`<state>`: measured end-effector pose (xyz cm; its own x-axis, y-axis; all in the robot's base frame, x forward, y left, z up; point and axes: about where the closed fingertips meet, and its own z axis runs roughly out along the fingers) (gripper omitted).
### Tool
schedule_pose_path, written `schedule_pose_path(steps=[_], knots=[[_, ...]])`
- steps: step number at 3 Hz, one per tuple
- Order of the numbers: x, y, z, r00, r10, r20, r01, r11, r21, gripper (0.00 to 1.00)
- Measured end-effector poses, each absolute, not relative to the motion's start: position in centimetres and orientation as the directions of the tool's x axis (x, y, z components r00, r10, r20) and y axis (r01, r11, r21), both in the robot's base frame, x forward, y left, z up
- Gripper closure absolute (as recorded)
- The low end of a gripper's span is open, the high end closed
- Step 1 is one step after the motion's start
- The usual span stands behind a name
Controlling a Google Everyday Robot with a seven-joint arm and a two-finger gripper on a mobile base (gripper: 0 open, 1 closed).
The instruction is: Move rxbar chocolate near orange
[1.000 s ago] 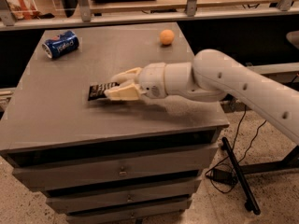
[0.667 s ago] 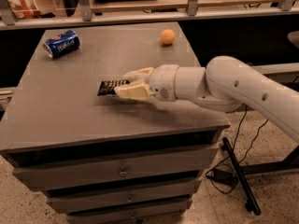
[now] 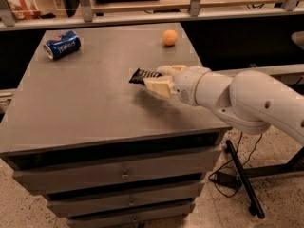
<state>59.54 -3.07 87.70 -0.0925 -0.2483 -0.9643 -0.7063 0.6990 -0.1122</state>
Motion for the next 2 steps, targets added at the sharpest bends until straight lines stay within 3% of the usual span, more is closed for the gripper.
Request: schedule_pose_path(steps=[2], knots=[[61.22,-4.81,87.97,-0.093,-0.247,-0.964,-0.605,0.783,-0.143,1.0]])
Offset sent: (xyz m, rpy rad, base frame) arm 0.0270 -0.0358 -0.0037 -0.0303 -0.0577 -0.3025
